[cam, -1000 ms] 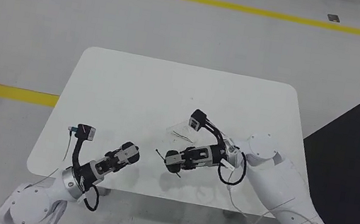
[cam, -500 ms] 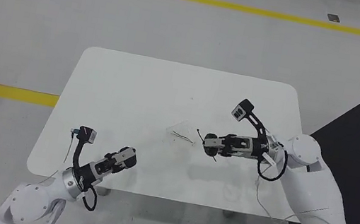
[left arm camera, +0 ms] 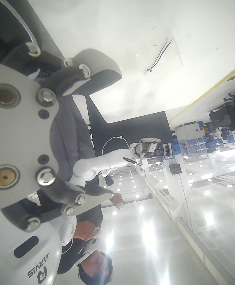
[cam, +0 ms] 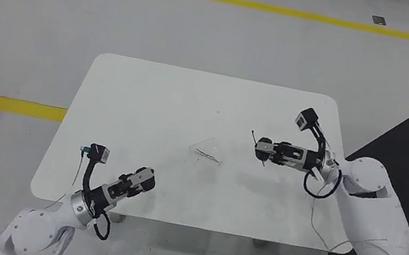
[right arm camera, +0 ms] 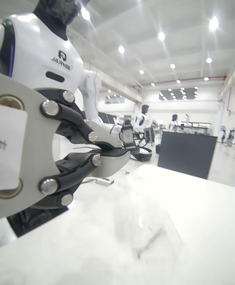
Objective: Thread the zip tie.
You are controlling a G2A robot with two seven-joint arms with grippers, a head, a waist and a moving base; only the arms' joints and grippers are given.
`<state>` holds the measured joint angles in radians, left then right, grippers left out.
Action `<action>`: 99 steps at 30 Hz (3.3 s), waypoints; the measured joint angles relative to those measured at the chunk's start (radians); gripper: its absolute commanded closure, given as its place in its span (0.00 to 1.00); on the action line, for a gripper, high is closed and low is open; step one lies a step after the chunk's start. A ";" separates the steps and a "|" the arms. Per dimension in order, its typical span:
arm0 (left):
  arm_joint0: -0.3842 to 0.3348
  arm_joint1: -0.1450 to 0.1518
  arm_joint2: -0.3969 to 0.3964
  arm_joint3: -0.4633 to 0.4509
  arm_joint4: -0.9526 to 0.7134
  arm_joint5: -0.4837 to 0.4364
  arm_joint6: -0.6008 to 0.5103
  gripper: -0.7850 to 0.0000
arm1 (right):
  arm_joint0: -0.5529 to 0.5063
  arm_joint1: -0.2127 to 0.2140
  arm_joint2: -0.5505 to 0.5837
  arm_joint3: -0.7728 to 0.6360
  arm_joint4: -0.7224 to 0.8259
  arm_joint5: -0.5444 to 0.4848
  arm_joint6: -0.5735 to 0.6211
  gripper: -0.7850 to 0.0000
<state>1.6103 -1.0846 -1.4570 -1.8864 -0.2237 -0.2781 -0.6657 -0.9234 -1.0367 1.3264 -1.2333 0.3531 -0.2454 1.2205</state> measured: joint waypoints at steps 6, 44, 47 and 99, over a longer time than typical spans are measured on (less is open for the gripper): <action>0.000 0.000 0.000 0.000 0.000 0.000 0.000 0.00 | -0.038 0.022 0.083 -0.026 -0.017 0.012 -0.004 1.00; -0.278 -0.057 0.348 0.027 0.444 0.081 0.260 0.00 | -0.192 0.044 0.144 -0.431 -0.389 -0.176 -0.286 1.00; -0.278 -0.057 0.348 0.027 0.444 0.081 0.260 0.00 | -0.293 0.049 0.168 -0.656 -0.585 -0.183 -0.379 1.00; -0.278 -0.057 0.348 0.027 0.444 0.081 0.260 0.00 | -0.367 0.044 0.062 -1.117 -2.075 -0.309 -1.700 1.00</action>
<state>1.3324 -1.1413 -1.1090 -1.8590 0.2202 -0.1970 -0.4061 -1.2906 -0.9930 1.3886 -2.3502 -1.7222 -0.5540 -0.4793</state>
